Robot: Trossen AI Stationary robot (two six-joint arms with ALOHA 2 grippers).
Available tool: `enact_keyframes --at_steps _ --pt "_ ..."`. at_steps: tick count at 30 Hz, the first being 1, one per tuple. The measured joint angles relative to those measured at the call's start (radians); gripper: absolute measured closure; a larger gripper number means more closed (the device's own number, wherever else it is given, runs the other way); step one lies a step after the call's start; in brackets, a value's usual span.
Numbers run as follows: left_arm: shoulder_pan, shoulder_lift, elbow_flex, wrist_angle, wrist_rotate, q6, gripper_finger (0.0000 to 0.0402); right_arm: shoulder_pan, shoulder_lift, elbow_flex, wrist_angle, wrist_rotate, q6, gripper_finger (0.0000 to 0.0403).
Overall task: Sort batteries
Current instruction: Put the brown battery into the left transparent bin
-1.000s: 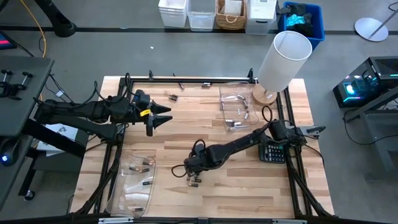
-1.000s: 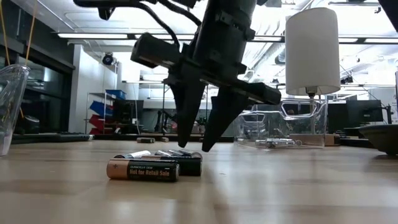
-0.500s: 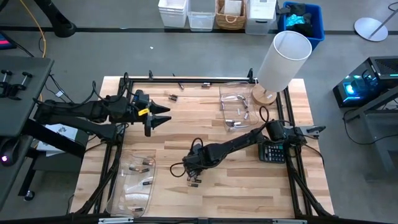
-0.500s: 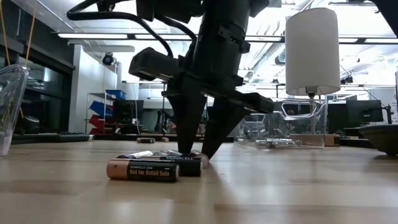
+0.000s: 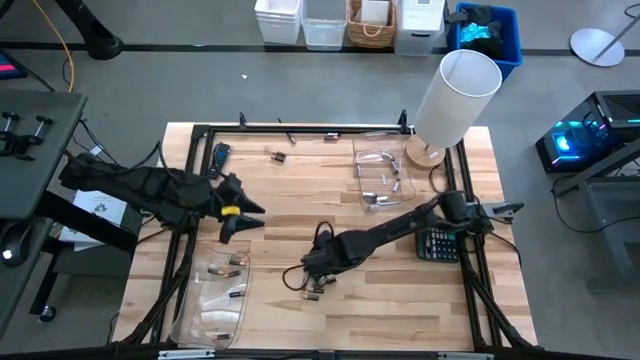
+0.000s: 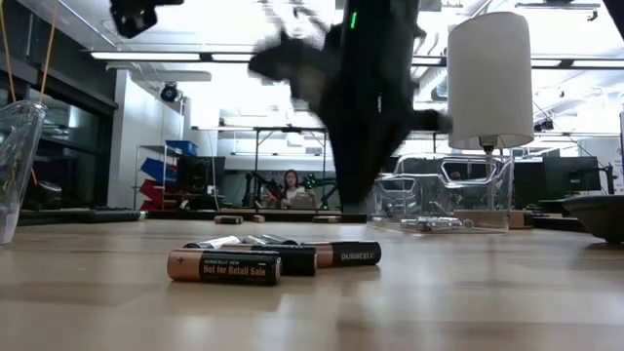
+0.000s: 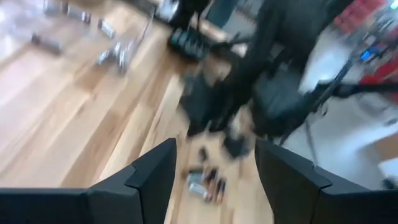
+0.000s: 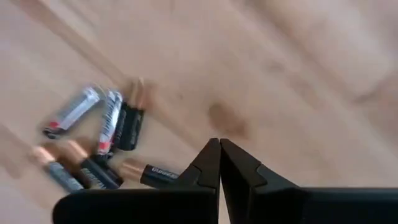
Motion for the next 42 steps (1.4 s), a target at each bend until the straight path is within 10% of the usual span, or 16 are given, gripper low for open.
enact_keyframes --at_steps 9,17,25,34,42 --pt "-0.079 0.043 0.0 -0.06 -0.051 -0.074 0.0193 0.036 -0.125 0.004 0.064 -0.048 -0.247 0.0369" --pt "-0.089 0.076 0.0 -0.062 -0.059 -0.074 0.0193 0.145 -0.037 0.002 0.127 -0.009 -0.862 0.0223" --pt "-0.089 0.084 0.0 -0.06 -0.059 -0.074 0.0193 0.133 0.043 0.002 0.131 -0.029 -0.924 0.016" --pt "-0.089 0.085 0.0 -0.048 -0.057 -0.074 0.0193 0.101 0.104 0.007 0.156 -0.017 -0.957 0.018" --pt "-0.133 0.09 0.002 -0.187 0.04 -0.11 0.0193 0.109 0.122 0.017 0.115 -0.061 -0.87 0.0369"
